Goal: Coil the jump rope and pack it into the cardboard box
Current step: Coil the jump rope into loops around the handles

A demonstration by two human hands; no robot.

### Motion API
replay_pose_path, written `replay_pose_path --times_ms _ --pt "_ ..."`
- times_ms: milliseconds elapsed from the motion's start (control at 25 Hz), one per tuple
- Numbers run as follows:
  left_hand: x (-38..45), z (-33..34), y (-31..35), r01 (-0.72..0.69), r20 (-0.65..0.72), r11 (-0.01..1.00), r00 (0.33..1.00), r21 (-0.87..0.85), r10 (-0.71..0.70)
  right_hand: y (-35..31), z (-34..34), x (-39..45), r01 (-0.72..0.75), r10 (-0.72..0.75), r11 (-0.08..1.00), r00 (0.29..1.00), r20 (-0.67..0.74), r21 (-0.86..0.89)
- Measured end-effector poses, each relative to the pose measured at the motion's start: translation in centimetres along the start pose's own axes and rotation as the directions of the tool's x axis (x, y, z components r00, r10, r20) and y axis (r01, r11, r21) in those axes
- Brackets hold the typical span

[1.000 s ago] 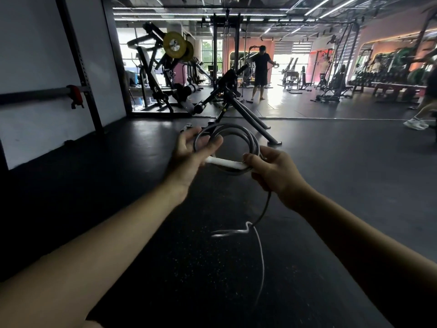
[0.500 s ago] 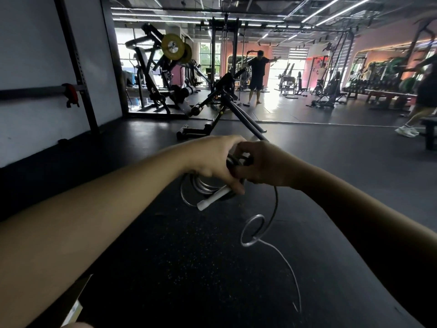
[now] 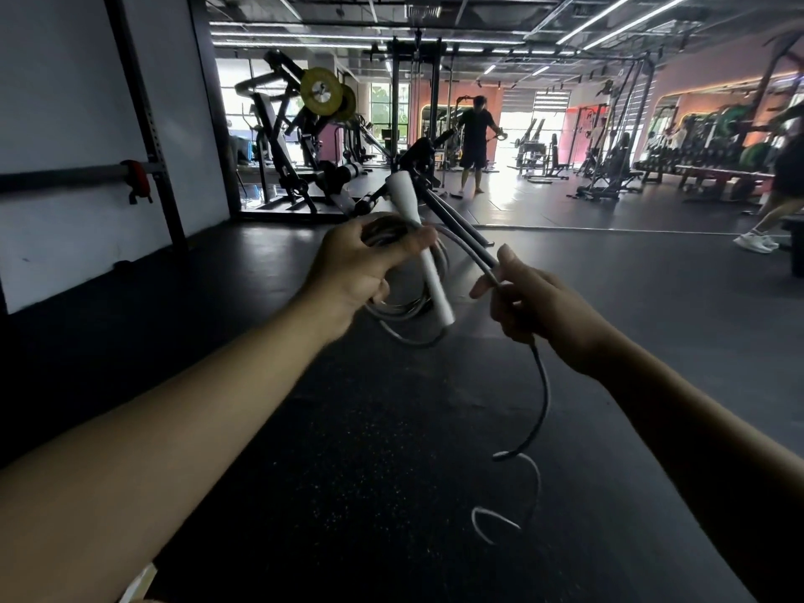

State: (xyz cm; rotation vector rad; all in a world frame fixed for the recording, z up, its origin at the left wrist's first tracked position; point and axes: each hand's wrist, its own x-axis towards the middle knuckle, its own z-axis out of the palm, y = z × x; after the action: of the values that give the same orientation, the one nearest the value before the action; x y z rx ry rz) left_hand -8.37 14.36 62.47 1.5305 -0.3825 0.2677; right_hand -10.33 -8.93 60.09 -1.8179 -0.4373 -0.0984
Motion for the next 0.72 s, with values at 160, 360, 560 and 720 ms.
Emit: replay_pose_path --times_ms 160,360,560,720 --pt "-0.6 4.1 -2.1 0.086 -0.345 0.931 0.913 -0.356 -0.216 0.1 5.1 -0.1 0.046 -0.035 0.994 0.993 -0.113 0.094" --pt "-1.4 5.2 -2.6 0.128 -0.415 0.894 0.851 -0.429 -0.321 -0.3 8.9 0.7 0.077 0.11 0.887 0.922 -0.371 0.454" --pt "-2.2 3.5 -3.5 0.21 -0.328 0.902 0.881 -0.377 -0.342 -0.6 8.7 1.4 0.031 0.169 0.888 0.906 -0.389 0.458" --pt "-1.7 -0.1 -3.9 0.206 -0.173 0.942 0.951 -0.266 -0.257 -0.8 7.2 1.9 0.05 0.064 0.944 0.941 -0.333 0.325"
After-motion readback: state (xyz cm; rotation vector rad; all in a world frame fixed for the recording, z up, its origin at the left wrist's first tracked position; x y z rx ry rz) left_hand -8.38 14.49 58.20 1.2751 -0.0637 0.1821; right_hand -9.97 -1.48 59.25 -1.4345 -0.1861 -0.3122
